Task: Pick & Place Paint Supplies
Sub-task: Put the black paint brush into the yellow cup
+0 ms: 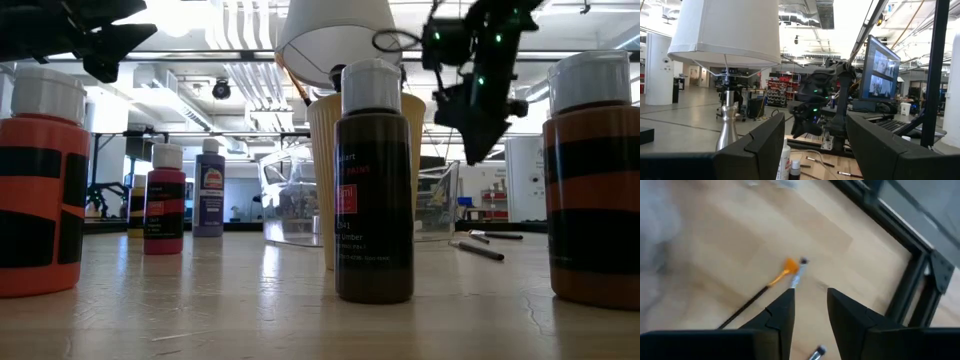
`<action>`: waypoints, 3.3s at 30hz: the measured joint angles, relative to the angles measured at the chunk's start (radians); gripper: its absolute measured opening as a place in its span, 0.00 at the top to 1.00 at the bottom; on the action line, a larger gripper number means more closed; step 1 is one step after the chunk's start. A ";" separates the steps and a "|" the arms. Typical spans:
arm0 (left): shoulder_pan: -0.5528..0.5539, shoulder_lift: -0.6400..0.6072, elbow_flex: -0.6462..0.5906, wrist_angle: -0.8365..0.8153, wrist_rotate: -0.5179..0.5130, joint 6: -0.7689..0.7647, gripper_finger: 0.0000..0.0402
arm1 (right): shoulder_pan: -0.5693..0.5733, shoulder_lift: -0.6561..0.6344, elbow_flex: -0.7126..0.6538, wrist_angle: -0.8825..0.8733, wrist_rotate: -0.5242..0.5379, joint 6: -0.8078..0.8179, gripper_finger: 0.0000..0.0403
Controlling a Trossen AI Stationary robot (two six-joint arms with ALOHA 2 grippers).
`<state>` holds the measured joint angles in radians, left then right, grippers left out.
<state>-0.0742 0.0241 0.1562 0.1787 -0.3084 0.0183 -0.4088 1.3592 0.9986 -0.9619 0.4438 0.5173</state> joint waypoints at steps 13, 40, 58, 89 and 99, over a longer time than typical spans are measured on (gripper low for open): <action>0.000 0.000 0.000 0.000 0.000 0.000 0.46 | -0.305 0.036 -0.162 0.352 -0.265 -0.088 0.71; 0.000 0.000 0.000 0.000 0.000 0.000 0.46 | -0.368 0.314 -0.159 0.464 -0.301 -0.136 0.73; 0.000 0.000 0.000 0.000 0.000 0.000 0.46 | -0.369 0.277 -0.165 0.440 -0.311 -0.167 0.98; 0.000 0.000 0.000 0.000 0.000 0.000 0.46 | 0.029 -0.461 -0.186 0.265 -0.293 -0.127 0.98; 0.000 0.000 0.000 0.000 0.000 0.000 0.46 | 0.402 -0.535 -0.262 0.612 -0.223 -0.151 0.98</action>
<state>-0.0738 0.0241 0.1560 0.1787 -0.3084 0.0184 -0.0066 0.8240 0.7363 -0.3495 0.2205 0.3665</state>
